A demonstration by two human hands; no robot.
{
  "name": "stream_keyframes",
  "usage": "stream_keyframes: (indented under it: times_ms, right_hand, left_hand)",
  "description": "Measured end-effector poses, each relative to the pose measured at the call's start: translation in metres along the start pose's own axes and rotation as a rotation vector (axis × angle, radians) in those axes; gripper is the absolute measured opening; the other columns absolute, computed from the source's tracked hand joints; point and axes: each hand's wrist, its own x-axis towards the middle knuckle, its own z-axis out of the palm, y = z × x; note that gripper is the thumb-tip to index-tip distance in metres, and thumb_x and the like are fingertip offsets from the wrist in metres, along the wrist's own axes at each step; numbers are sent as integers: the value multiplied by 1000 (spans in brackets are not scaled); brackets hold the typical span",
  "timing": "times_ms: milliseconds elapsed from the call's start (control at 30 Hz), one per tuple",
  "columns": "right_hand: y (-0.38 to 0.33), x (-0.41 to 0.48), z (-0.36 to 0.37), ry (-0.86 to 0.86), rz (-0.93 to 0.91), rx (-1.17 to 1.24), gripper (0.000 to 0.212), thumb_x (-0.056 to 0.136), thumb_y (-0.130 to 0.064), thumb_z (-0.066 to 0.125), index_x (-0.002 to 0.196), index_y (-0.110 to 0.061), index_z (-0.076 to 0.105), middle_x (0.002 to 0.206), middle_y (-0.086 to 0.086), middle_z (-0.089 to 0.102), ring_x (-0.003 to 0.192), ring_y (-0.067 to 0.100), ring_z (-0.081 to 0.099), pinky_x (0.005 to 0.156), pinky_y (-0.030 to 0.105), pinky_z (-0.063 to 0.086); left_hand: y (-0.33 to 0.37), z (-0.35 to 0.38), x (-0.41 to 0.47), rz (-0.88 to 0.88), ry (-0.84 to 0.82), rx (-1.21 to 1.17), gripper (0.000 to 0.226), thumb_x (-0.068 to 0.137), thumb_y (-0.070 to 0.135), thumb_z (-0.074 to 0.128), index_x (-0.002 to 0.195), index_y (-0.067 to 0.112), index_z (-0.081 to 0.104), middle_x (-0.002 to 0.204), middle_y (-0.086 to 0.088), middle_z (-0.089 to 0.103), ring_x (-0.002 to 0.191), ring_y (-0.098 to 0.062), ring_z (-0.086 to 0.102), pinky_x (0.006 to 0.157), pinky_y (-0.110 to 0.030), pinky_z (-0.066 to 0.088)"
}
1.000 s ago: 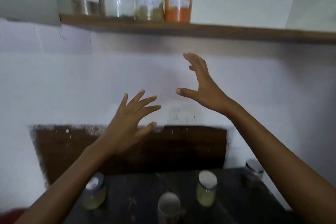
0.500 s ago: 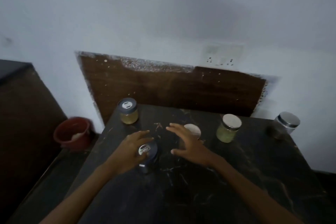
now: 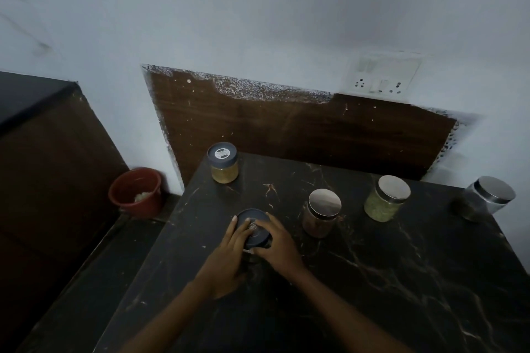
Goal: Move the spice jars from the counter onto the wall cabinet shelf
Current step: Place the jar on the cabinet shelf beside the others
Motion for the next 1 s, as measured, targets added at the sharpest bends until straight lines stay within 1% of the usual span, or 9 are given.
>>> stream_keyframes:
  times_ms: [100, 200, 267, 367, 533, 633, 733, 900, 1000]
  right_hand:
    - [2, -3, -6, 25, -16, -11, 56, 68, -26, 77, 121, -24, 57, 143, 1, 38, 128, 17, 42, 103, 31, 40]
    - [-7, -6, -32, 76, -19, 55, 46, 67, -25, 78, 110, -21, 64, 128, -3, 51, 114, 12, 51, 97, 31, 45]
    - [-14, -11, -56, 87, -30, 115, 39, 72, -24, 76, 109, -22, 63, 121, -4, 56, 110, 10, 53, 94, 28, 46]
    - [-26, -22, -97, 52, -14, 212, 32, 80, -25, 70, 111, -24, 61, 112, -9, 58, 106, 10, 56, 88, 24, 49]
    - [-49, -47, -156, -63, 37, 289, 24, 79, -26, 69, 102, -31, 63, 105, -7, 62, 95, 10, 64, 77, 28, 56]
    - [-61, -61, -180, -150, 45, 318, 24, 81, -22, 66, 103, -27, 61, 103, -7, 62, 85, 4, 65, 64, 17, 51]
    - [-66, -72, -198, -211, 80, 338, 30, 78, -30, 63, 107, -28, 58, 107, 0, 62, 88, 10, 66, 66, 22, 54]
    - [-58, -87, -212, -200, 149, 407, 47, 78, -34, 60, 121, -17, 55, 109, 4, 65, 95, 20, 65, 76, 40, 54]
    - [-53, -96, -213, -188, 169, 467, 45, 82, -34, 55, 124, -18, 52, 108, 5, 63, 89, 16, 66, 72, 34, 55]
  left_hand:
    - [8, -11, -3, -1, -24, -182, 90, 81, 21, 68, 140, 39, 1, 142, 23, -23, 140, -9, -11, 109, -26, 32]
    - [14, -23, 1, -13, 79, -223, 90, 74, 28, 67, 143, 35, 11, 154, 13, -11, 142, -17, -19, 118, -46, 8]
    - [19, -35, 4, -63, 153, -196, 90, 73, 12, 64, 144, 35, 12, 157, 8, -5, 142, -20, -19, 115, -55, -1]
    - [32, -51, 3, -20, 174, -197, 99, 72, -1, 63, 140, 43, 5, 156, 13, -6, 142, -17, -20, 114, -51, -7]
    - [64, -56, -1, 172, 104, -65, 117, 74, 23, 75, 140, 45, -19, 148, 28, -27, 138, -5, -27, 114, -43, -8]
    - [85, -54, 2, 257, 63, -35, 127, 70, 37, 77, 129, 55, -34, 142, 31, -35, 138, -4, -28, 113, -38, -8]
    - [107, -53, 2, 316, 29, -151, 126, 67, 48, 75, 129, 56, -34, 145, 31, -31, 141, -2, -19, 117, -38, 1]
    - [130, -53, 0, 346, -34, -362, 129, 65, 37, 82, 142, 41, -21, 149, 29, -18, 129, 24, 4, 100, -3, 29]
    - [137, -51, -1, 348, -67, -453, 125, 65, 31, 83, 146, 36, -11, 150, 22, -4, 134, 9, 18, 102, -12, 36]
